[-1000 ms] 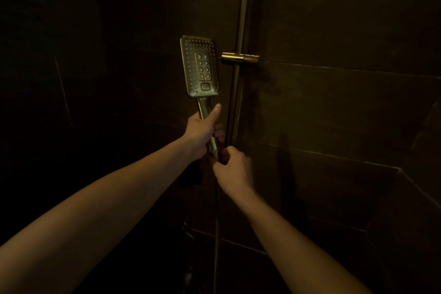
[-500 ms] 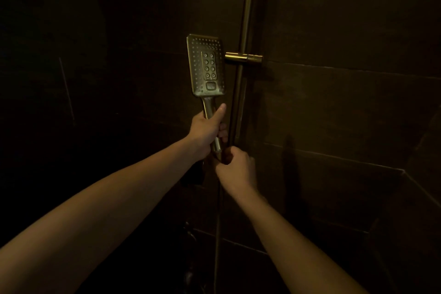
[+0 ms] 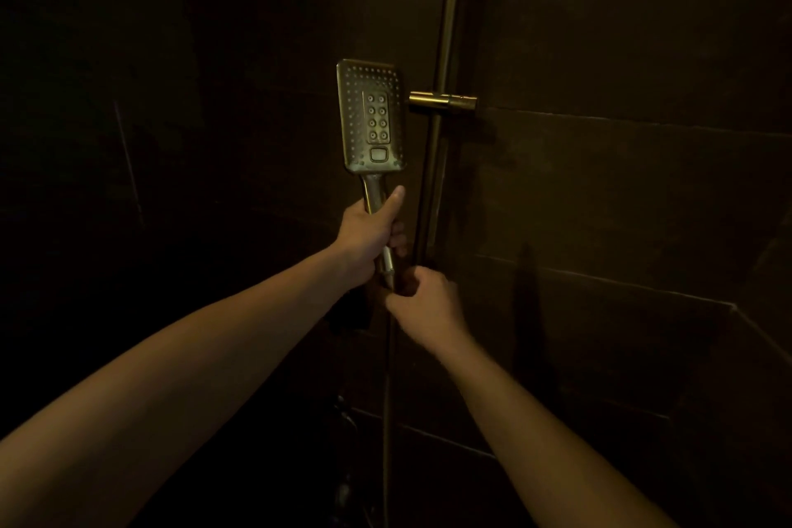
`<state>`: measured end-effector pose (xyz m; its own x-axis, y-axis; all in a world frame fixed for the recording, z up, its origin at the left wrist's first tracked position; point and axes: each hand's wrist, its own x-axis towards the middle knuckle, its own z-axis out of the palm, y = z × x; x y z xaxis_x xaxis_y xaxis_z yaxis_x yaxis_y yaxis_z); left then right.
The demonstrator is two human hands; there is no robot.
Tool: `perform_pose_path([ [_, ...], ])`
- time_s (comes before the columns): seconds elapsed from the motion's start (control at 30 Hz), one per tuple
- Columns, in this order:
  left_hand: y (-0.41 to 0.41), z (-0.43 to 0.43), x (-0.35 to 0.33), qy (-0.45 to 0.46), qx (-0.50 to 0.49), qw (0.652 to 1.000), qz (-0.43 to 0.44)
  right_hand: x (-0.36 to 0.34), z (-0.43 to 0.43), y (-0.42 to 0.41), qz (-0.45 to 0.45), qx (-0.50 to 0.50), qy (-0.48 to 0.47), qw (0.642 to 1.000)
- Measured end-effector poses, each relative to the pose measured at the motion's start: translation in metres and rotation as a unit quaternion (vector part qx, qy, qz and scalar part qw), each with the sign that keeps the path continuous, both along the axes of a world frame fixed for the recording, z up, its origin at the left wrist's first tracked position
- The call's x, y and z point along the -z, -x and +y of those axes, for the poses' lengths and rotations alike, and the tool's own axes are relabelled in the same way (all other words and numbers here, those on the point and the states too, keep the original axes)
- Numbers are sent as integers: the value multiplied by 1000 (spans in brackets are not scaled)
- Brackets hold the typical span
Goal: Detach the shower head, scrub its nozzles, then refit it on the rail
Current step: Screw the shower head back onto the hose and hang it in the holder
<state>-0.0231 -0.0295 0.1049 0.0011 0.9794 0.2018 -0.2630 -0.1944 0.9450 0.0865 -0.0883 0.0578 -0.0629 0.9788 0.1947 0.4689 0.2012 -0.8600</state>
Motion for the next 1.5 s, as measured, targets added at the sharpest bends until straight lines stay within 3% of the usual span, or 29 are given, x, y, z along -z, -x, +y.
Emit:
perform_pose_path([
  [0.07,-1,1,1,1,-19,1000,-2,4,-5,5,-40,37,-68,996],
  [0.13,2,2,2,7,-18,1000,-4,9,-2,7,-29,25,-76,996],
  [0.23,11,0,1,16,20,1000,-12,7,6,4,92,-50,11,994],
  [0.27,12,-1,0,21,38,999,-17,5,8,0,166,-94,72,979],
  [0.33,13,-5,-4,30,71,996,-36,0,10,-10,322,-190,210,903],
  [0.37,13,-6,-5,32,78,995,-44,-1,9,-14,361,-217,249,872],
  [0.43,11,-6,-4,29,65,997,-43,-2,8,-14,374,-223,260,862],
  [0.5,9,-4,-2,23,33,998,-41,-4,2,-5,316,-164,200,913],
  [0.57,7,-1,0,16,11,998,-52,-3,-5,5,132,-69,70,986],
  [0.63,5,0,2,14,0,998,-54,2,-8,9,-45,12,-52,998],
  [0.67,4,1,2,12,-3,999,-51,5,-9,10,-84,27,-82,993],
  [0.77,4,2,2,1,-3,999,-33,6,-7,14,-92,30,-76,992],
  [0.83,7,1,3,-1,3,1000,-20,-1,-5,13,11,-11,23,1000],
  [0.9,10,-1,2,7,24,1000,-18,-10,-5,6,170,-107,163,966],
  [0.97,11,-3,1,10,38,999,-32,-15,-4,-3,243,-159,226,930],
  [1.03,10,-4,2,4,26,999,-34,-12,-3,-2,172,-144,186,957],
  [1.13,7,-2,4,-9,-5,1000,-26,-2,-10,9,-25,-1,7,1000],
  [1.23,8,-2,3,2,-1,999,-36,8,-7,13,-39,36,-79,995],
  [1.37,16,-5,3,12,40,999,-30,3,4,4,82,-76,49,993],
  [1.47,17,-7,2,23,73,996,-38,3,5,-8,287,-194,201,916],
  [1.5,17,-8,2,24,70,996,-39,3,5,-10,314,-203,222,900],
])
